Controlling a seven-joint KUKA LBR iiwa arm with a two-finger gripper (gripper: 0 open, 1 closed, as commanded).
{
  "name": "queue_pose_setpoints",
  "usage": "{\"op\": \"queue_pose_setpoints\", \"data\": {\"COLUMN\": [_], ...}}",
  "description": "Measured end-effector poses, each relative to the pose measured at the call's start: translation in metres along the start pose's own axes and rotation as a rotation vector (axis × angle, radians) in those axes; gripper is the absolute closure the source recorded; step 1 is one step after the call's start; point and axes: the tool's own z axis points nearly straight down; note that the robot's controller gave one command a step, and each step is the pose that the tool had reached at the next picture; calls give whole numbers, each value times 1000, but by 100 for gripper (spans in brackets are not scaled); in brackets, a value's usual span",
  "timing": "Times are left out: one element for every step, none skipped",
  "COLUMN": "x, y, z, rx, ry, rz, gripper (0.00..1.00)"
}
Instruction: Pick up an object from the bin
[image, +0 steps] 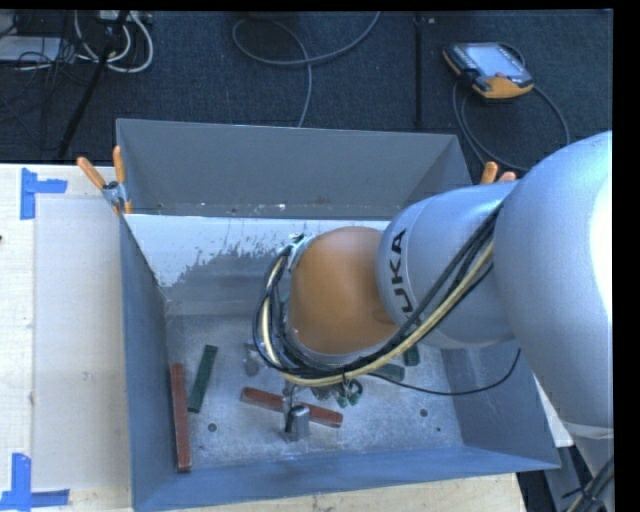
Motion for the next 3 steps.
{"op": "queue_pose_setpoints", "data": {"x": [0, 0, 0], "y": [0, 0, 0], "z": [0, 0, 0], "rx": [0, 0, 0], "ry": [0, 0, 0], "rz": [1, 2, 2], "gripper": [100, 0, 0]}}
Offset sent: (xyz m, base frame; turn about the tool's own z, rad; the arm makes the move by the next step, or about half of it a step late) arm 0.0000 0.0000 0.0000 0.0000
